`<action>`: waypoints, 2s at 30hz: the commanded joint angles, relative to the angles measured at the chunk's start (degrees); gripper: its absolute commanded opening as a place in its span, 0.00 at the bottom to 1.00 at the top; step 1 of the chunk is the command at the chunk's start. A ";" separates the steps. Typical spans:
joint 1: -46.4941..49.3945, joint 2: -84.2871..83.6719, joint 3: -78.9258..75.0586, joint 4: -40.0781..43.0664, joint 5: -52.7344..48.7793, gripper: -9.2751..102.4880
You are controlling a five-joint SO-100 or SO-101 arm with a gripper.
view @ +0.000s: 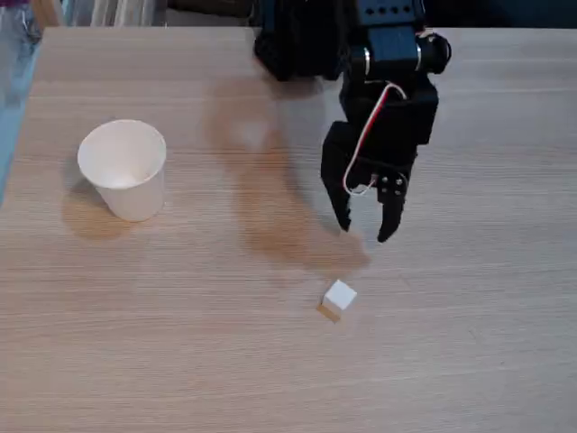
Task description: Grasp a block and put it in the bin.
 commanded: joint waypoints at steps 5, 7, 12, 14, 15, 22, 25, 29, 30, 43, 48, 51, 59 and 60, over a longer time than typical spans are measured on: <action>1.32 -4.83 -7.65 -1.67 -0.18 0.30; 1.67 -6.42 -9.23 -1.85 -0.09 0.30; 2.46 -9.93 -13.71 -1.76 -0.09 0.31; 2.81 -11.07 -15.21 -1.76 -0.09 0.31; 2.99 -11.60 -15.73 -1.76 -0.18 0.31; 4.92 -15.03 -20.13 -0.62 -0.88 0.33; 5.80 -15.73 -20.21 -0.97 -1.76 0.33; 6.59 -17.23 -21.62 -0.79 -1.85 0.33; 6.77 -17.58 -22.06 -0.79 -1.85 0.33; 6.68 -18.81 -22.68 -1.05 -2.20 0.33; 5.54 -18.72 -21.97 -1.23 -1.49 0.33; 5.10 -18.72 -21.62 -1.41 -1.05 0.33; 4.22 -18.72 -20.57 -2.20 -0.09 0.32; 4.22 -18.72 -20.39 -2.29 -0.09 0.32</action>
